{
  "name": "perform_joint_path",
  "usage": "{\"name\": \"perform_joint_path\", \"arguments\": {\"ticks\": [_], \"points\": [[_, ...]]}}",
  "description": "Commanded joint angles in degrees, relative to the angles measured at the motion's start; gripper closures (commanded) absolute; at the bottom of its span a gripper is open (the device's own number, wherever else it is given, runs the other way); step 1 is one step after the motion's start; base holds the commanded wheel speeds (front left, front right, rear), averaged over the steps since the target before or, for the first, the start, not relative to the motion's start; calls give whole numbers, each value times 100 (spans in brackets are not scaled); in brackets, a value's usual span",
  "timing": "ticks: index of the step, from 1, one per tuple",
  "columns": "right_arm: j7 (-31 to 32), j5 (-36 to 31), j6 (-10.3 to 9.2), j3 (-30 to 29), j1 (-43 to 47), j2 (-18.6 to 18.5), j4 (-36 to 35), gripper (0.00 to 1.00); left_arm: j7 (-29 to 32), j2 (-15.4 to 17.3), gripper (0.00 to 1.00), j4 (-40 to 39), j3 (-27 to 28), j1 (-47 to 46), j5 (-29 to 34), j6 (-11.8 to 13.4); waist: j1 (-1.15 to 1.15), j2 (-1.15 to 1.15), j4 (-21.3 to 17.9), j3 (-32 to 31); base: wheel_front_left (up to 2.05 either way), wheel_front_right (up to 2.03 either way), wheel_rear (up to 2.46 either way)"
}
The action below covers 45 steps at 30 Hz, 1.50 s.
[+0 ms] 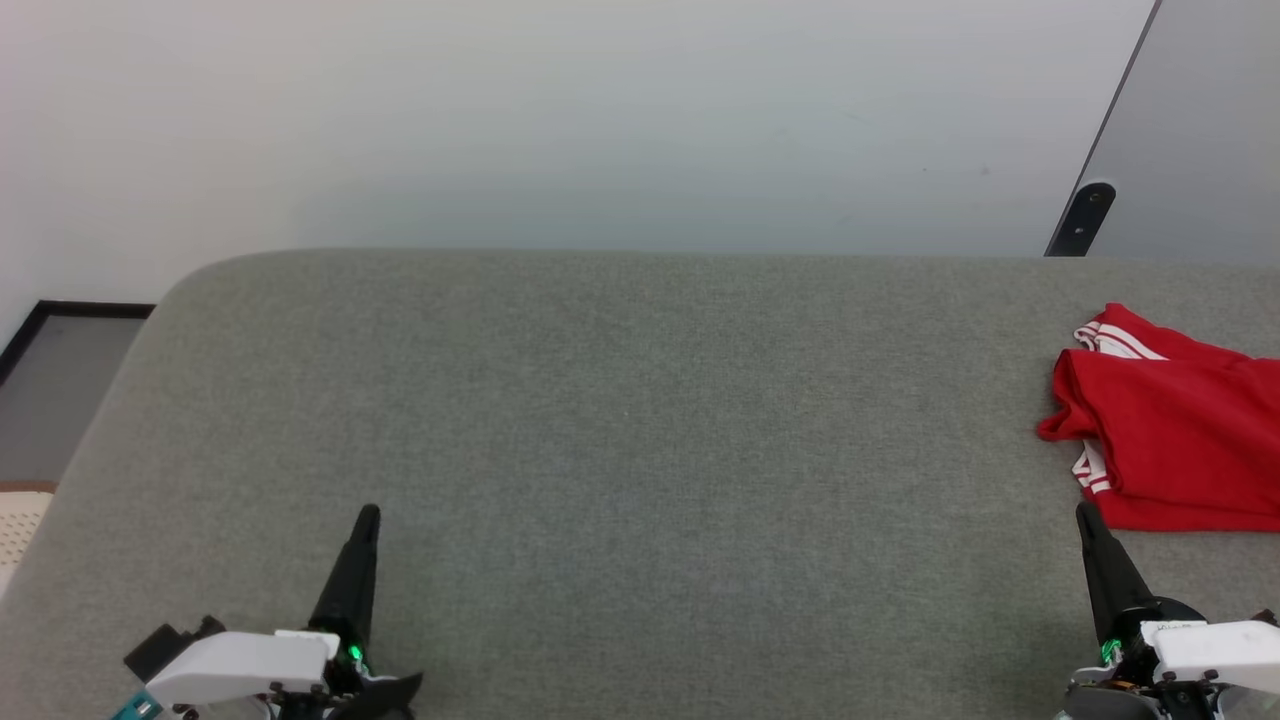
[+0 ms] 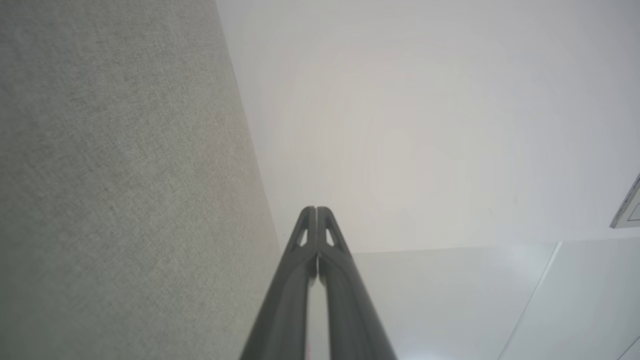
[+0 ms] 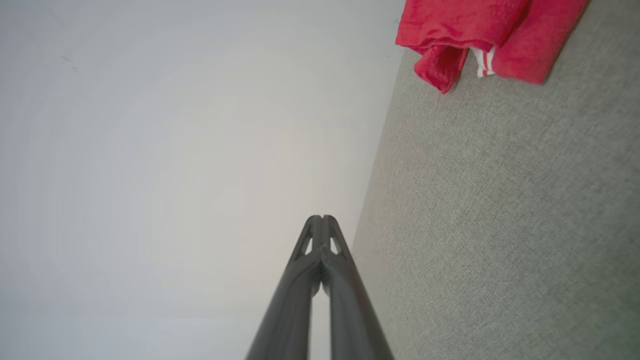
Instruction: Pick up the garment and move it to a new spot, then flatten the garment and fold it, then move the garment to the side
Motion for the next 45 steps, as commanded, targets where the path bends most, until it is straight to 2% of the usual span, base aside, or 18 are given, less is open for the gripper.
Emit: {"name": "perform_joint_path", "arguments": {"ticks": [1, 11, 45], "points": [[27, 72, -5, -15, -79, 22, -40, 100, 28, -9, 100, -21, 22, -75, -102, 2, 0, 0, -1, 6, 0, 0, 0], [119, 435, -6, -40, -105, 36, -82, 100, 119, -28, 100, -23, 55, -120, -435, 2, 0, 0, -9, 67, 0, 0, 0], [117, 423, -6, -36, -104, 34, -79, 100, 114, -27, 100, -21, 53, -114, -423, 2, 0, 0, -9, 68, 0, 0, 0]]}}
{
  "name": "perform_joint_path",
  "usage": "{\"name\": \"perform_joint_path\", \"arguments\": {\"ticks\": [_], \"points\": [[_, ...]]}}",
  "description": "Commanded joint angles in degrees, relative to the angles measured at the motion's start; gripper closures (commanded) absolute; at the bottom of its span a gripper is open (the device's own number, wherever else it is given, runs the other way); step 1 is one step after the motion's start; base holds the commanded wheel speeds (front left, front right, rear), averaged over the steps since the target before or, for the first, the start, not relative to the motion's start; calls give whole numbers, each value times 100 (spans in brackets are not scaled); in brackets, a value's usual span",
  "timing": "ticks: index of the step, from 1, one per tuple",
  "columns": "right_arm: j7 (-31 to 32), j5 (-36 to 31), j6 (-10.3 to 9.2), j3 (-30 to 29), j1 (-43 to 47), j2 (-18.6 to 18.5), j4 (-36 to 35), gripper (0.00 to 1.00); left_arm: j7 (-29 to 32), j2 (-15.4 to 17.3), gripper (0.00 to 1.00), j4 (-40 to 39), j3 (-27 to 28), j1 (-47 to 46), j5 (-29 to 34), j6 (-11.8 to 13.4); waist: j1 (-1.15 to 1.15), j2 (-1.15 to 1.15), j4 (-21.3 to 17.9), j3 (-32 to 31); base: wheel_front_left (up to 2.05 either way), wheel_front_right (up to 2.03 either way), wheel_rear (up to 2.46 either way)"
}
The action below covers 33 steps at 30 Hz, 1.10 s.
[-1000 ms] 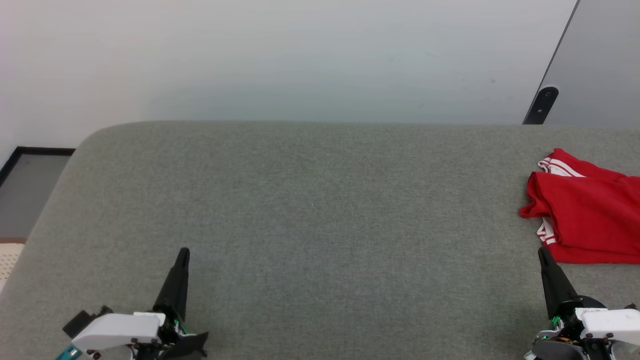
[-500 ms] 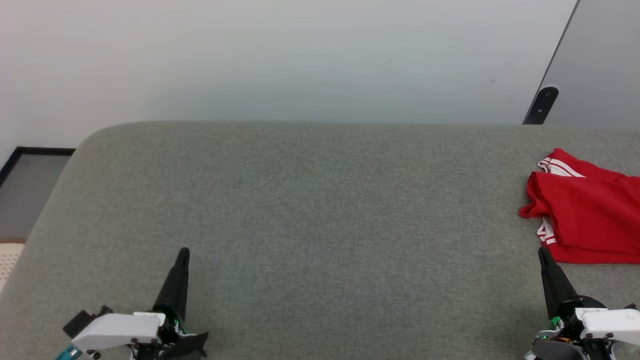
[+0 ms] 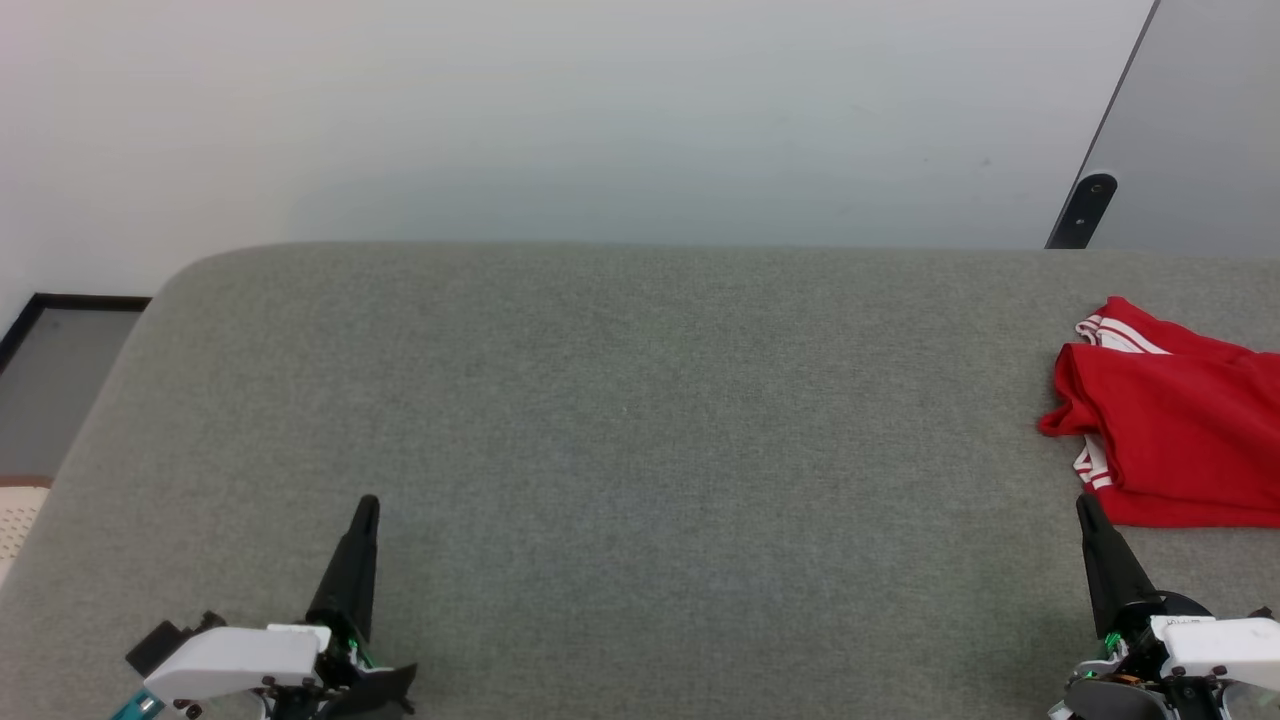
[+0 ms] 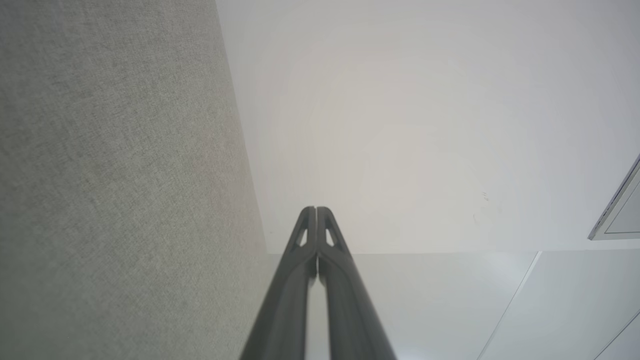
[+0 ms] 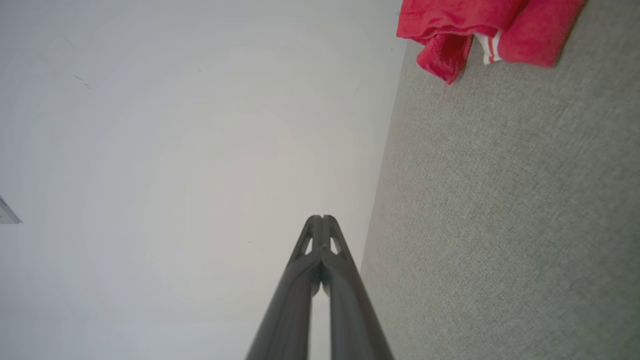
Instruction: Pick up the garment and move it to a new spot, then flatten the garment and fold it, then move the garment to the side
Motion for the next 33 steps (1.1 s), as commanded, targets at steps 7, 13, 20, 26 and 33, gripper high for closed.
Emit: {"name": "perform_joint_path", "arguments": {"ticks": [7, 13, 20, 26, 33], "points": [[16, 24, -6, -7, -73, 14, -21, 100, 6, -8, 100, -7, 15, -50, -38, 2, 0, 0, 0, 0, 0, 0, 0], [16, 25, -6, -7, -73, 14, -21, 100, 6, -8, 100, -7, 15, -50, -38, 2, 0, 0, 0, 0, 0, 0, 0], [16, 25, -6, -7, -73, 14, -21, 100, 6, -8, 100, -7, 14, -50, -38, 2, 0, 0, 0, 0, 0, 0, 0], [16, 25, -6, -7, -73, 14, -21, 100, 6, -8, 100, -8, 14, -50, -39, 2, 0, 0, 0, 0, 0, 0, 0], [16, 25, -6, -7, -73, 14, -21, 100, 5, -8, 100, -8, 14, -50, -39, 2, 0, 0, 0, 0, 0, 0, 0]]}}
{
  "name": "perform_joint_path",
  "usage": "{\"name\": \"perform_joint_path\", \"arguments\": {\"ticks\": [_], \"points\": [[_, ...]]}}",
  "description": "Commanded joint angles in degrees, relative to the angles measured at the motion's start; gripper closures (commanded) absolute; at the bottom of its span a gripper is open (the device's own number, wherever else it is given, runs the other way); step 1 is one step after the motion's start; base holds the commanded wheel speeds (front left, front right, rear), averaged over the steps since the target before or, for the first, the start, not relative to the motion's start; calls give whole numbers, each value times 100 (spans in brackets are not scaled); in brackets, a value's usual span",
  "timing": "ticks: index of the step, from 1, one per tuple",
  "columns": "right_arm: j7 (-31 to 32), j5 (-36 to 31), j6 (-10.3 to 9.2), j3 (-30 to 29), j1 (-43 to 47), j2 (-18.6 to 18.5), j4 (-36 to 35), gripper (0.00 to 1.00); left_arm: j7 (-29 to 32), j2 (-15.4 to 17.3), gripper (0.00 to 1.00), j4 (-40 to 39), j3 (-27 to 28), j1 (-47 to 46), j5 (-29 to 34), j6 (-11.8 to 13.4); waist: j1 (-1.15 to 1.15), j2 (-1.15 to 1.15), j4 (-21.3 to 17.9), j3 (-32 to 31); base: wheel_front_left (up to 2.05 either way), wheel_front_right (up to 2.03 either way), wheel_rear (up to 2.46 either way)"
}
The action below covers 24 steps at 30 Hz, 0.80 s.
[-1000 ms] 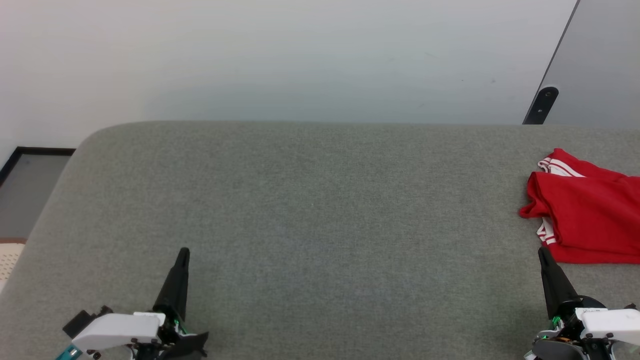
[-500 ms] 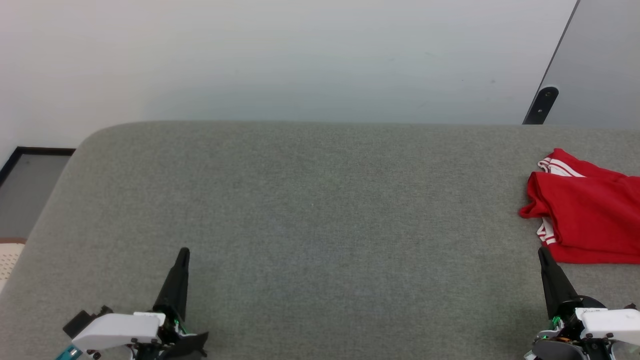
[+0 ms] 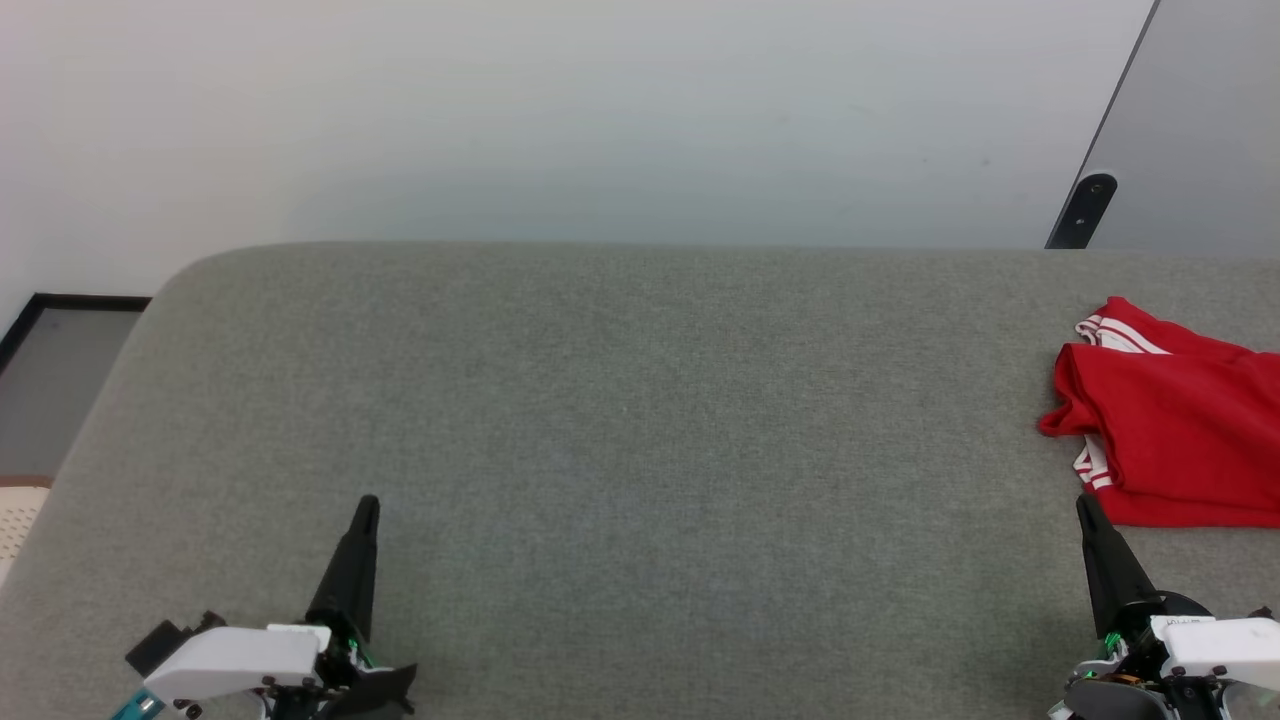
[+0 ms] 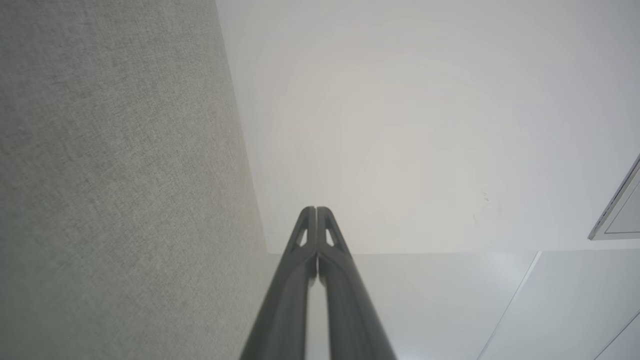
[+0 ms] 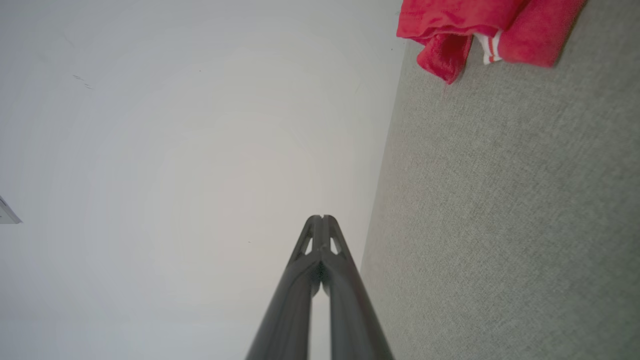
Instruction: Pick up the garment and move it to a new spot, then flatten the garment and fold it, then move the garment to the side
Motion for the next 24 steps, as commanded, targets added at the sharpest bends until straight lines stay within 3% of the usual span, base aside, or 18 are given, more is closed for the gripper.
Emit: {"name": "perform_joint_path", "arguments": {"ticks": [1, 24], "points": [[16, 25, -6, -6, -72, 14, -21, 100, 5, -8, 100, -8, 14, -50, -39, 2, 0, 0, 0, 0, 0, 0, 0], [15, 26, -6, -6, -72, 14, -21, 100, 5, -8, 100, -8, 13, -50, -39, 2, 0, 0, 0, 0, 0, 0, 0]]}}
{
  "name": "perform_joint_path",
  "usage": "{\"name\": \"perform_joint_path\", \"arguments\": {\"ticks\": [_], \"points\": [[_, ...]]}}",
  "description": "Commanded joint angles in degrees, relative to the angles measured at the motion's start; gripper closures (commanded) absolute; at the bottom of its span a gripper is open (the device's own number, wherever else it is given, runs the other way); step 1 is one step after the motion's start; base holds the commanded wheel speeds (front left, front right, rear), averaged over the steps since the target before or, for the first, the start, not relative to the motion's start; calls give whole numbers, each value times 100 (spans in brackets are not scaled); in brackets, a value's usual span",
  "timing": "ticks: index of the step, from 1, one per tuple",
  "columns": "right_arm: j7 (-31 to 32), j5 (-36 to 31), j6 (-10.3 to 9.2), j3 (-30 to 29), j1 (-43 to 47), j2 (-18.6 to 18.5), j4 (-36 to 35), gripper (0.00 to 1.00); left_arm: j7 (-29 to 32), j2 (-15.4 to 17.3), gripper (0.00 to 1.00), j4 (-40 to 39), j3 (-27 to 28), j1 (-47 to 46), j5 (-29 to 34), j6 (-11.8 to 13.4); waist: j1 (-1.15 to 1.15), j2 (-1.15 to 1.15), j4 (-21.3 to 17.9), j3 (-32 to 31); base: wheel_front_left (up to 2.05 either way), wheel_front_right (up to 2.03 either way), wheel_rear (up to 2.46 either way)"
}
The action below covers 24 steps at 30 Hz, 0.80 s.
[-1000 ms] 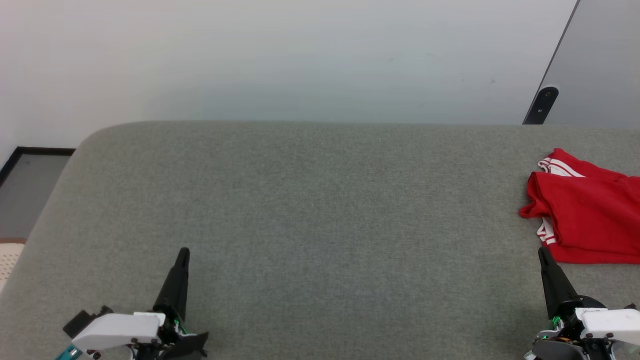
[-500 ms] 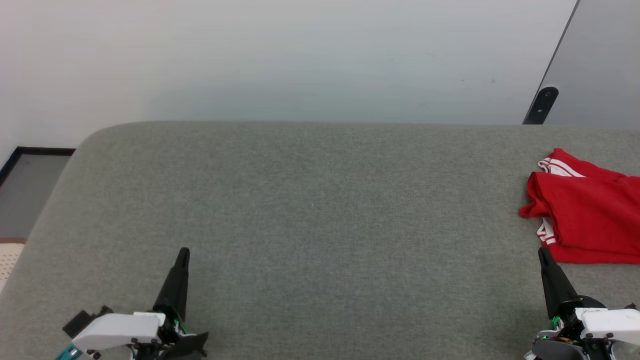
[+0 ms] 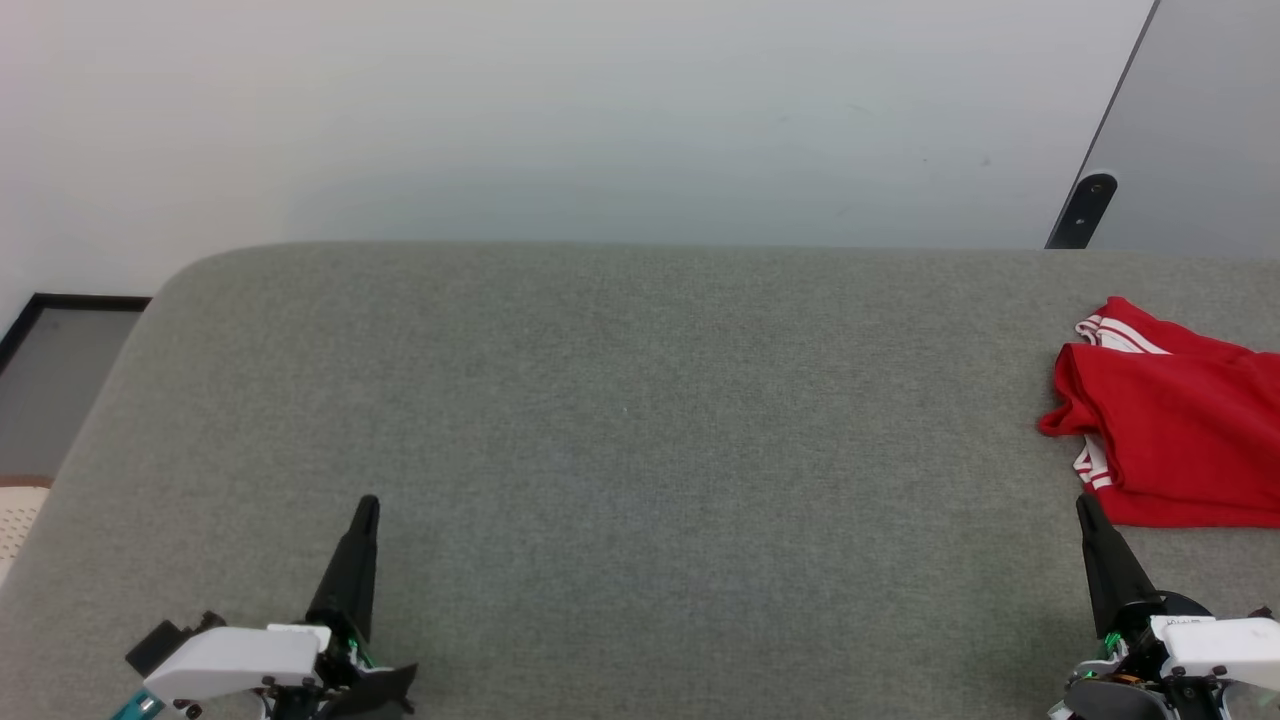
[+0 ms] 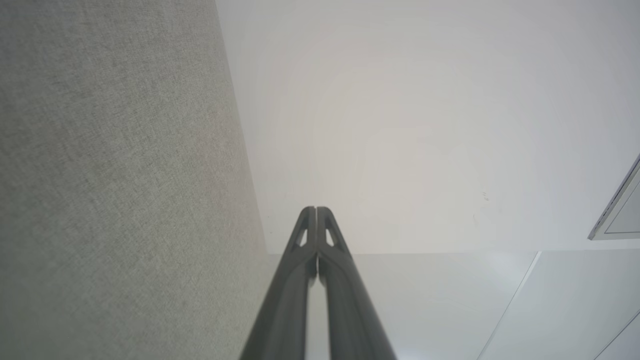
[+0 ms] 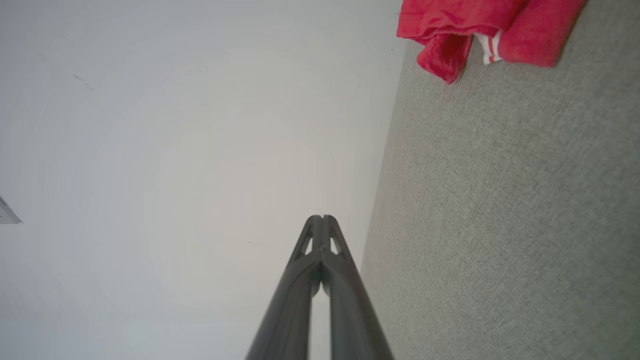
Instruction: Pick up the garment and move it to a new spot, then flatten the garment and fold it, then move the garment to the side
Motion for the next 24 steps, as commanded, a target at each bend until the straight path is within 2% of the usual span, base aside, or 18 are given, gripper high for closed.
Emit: {"name": "perform_joint_path", "arguments": {"ticks": [1, 24], "points": [[15, 26, -6, -6, -72, 14, -21, 100, 5, -8, 100, -8, 13, -50, -39, 2, 0, 0, 0, 0, 0, 0, 0], [15, 26, -6, -5, -72, 14, -21, 100, 4, -8, 100, -8, 13, -50, -40, 2, 0, 0, 0, 0, 0, 0, 0]]}}
